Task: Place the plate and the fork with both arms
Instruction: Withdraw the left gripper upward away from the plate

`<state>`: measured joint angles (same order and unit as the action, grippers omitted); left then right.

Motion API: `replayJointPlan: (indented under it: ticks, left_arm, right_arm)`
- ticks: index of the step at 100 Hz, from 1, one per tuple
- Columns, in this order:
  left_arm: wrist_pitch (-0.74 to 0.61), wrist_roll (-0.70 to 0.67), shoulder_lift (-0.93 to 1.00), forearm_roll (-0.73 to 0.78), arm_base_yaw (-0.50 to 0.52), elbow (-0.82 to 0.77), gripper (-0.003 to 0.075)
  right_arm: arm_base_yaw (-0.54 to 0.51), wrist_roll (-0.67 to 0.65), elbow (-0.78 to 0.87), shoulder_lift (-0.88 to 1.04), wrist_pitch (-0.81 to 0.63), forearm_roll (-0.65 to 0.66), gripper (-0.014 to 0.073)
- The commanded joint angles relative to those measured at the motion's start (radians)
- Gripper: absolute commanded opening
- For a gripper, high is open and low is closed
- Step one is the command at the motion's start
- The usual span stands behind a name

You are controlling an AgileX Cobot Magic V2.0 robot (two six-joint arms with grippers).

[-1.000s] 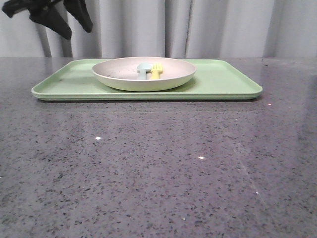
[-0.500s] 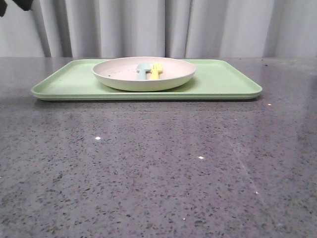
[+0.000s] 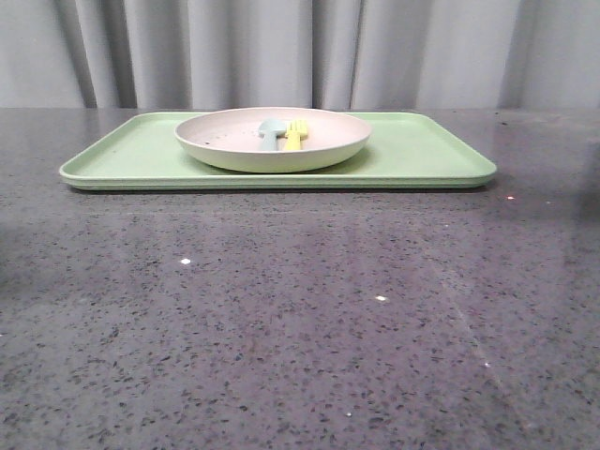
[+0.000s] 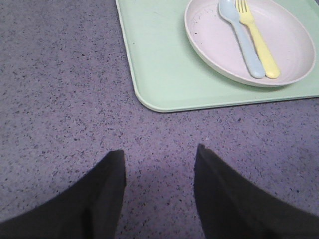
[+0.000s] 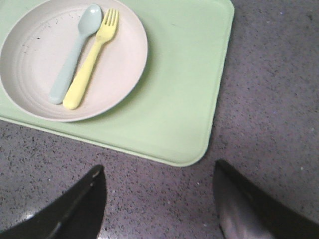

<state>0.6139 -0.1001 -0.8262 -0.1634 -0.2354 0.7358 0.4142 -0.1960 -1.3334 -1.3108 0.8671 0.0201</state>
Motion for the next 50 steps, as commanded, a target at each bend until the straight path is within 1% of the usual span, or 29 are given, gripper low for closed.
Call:
replayJointPlan:
  ticks: [1, 23, 41, 50]
  left_arm:
    - [-0.055, -0.011, 0.072, 0.006, 0.002, -0.007, 0.0322]
    - [-0.025, -0.011, 0.192, 0.034, 0.002, -0.052, 0.0322]
    - [-0.003, -0.011, 0.212, 0.035, 0.002, -0.054, 0.0322]
    - [0.000, -0.011, 0.212, 0.033, 0.002, -0.054, 0.0322]
  right_arm:
    - [0.014, 0.004, -0.110, -0.037, -0.019, -0.001, 0.0465]
    - [0.068, 0.004, -0.343, -0.234, 0.057, -0.003, 0.0465]
    - [0.093, 0.001, -0.569, -0.418, 0.167, -0.009, 0.0465]
    - [0.093, -0.034, -0.678, -0.501, 0.222, -0.013, 0.0465]
